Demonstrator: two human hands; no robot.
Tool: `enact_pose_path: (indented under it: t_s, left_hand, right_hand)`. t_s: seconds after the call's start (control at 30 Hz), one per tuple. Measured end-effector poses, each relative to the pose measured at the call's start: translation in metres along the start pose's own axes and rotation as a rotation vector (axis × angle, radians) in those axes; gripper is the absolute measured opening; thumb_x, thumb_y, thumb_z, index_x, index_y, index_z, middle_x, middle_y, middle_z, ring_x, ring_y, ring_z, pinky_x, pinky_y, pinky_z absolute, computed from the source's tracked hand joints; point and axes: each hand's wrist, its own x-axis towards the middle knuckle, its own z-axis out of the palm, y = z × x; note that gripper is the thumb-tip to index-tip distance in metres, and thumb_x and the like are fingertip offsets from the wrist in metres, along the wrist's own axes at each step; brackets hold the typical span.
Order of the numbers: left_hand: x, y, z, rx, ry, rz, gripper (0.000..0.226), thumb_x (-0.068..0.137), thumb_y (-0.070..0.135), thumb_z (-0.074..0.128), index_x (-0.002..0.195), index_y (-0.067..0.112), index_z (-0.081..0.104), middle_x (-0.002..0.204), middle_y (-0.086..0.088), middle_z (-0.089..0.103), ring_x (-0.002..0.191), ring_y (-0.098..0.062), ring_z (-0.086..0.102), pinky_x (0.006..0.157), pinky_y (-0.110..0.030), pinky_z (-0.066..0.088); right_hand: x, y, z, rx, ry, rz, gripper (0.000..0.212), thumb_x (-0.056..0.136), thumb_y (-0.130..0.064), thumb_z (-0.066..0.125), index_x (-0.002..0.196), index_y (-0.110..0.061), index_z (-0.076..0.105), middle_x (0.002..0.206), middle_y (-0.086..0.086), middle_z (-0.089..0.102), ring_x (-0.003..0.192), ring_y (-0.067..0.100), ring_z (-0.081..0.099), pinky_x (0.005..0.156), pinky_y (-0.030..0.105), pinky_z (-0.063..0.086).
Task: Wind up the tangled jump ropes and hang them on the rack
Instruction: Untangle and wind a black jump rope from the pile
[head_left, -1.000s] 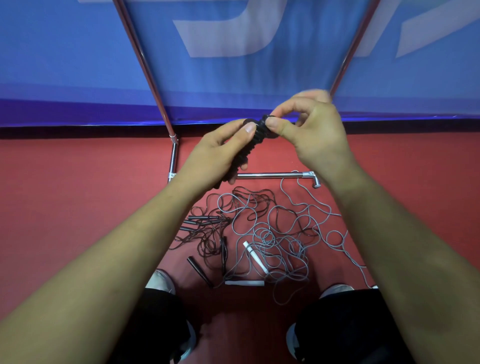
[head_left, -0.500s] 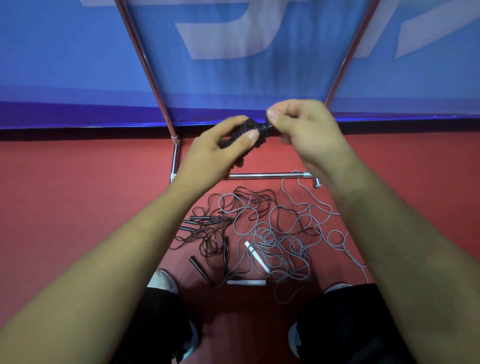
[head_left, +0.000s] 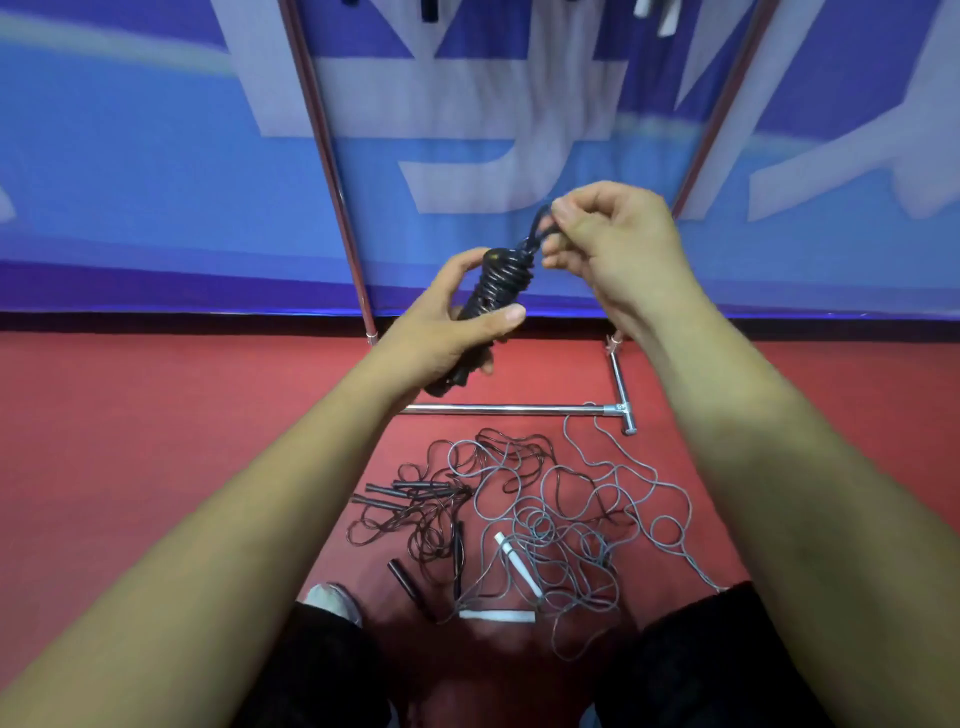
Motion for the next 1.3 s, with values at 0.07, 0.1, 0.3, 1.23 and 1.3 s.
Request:
enact_pose_path:
  t_s: [0.07, 0.1, 0.3, 1.23, 1.3]
  left_hand:
    - [0.005, 0.026, -0.004, 0.007, 0.048, -0.013, 0.068, 0.088, 0.026, 0.076, 0.140, 0.032, 0.034, 0.079, -0.007, 0.071, 0.059, -0.025, 0.063, 0.051, -0.026, 0.045]
    - [0.008, 0.040, -0.007, -0.014, 0.089, -0.015, 0.065, 0.089, 0.021, 0.075, 0.139, 0.023, 0.034, 0.082, -0.007, 0.072, 0.059, -0.025, 0.065, 0.053, -0.026, 0.045]
    - [0.030, 0.110, -0.018, 0.106, 0.213, 0.118, 0.030, 0.086, 0.023, 0.077, 0.105, 0.012, 0.056, 0.084, -0.021, 0.065, 0.063, -0.025, 0.057, 0.056, -0.037, 0.038]
    - [0.217, 0.272, 0.104, 0.177, 0.138, 0.301, 0.023, 0.085, 0.031, 0.080, 0.084, 0.014, 0.064, 0.077, -0.004, 0.073, 0.045, -0.004, 0.057, 0.043, -0.016, 0.037]
    - [0.231, 0.272, 0.104, 0.167, 0.151, 0.298, 0.025, 0.084, 0.033, 0.080, 0.089, 0.011, 0.068, 0.078, -0.003, 0.073, 0.045, -0.003, 0.058, 0.042, -0.016, 0.039]
  right_hand:
    - [0.010, -0.028, 0.001, 0.006, -0.026, -0.035, 0.019, 0.095, 0.008, 0.053, 0.081, -0.004, 0.056, 0.077, 0.017, 0.059, 0.056, 0.013, 0.064, 0.062, 0.027, 0.057]
    - [0.015, -0.042, 0.001, 0.001, -0.039, -0.058, 0.018, 0.094, 0.010, 0.055, 0.082, -0.004, 0.056, 0.078, 0.017, 0.059, 0.058, 0.015, 0.065, 0.065, 0.029, 0.058]
    - [0.040, -0.122, -0.005, -0.056, -0.073, -0.212, 0.015, 0.092, 0.007, 0.060, 0.085, -0.006, 0.059, 0.075, 0.012, 0.062, 0.062, 0.019, 0.065, 0.071, 0.034, 0.061]
    - [0.202, -0.259, -0.158, -0.361, 0.274, -0.343, 0.012, 0.087, 0.006, 0.068, 0.079, -0.001, 0.063, 0.067, 0.010, 0.060, 0.053, 0.014, 0.059, 0.056, 0.022, 0.054]
    - [0.220, -0.255, -0.163, -0.385, 0.284, -0.329, 0.013, 0.087, 0.005, 0.068, 0.077, -0.003, 0.064, 0.066, 0.010, 0.062, 0.053, 0.014, 0.060, 0.057, 0.024, 0.054]
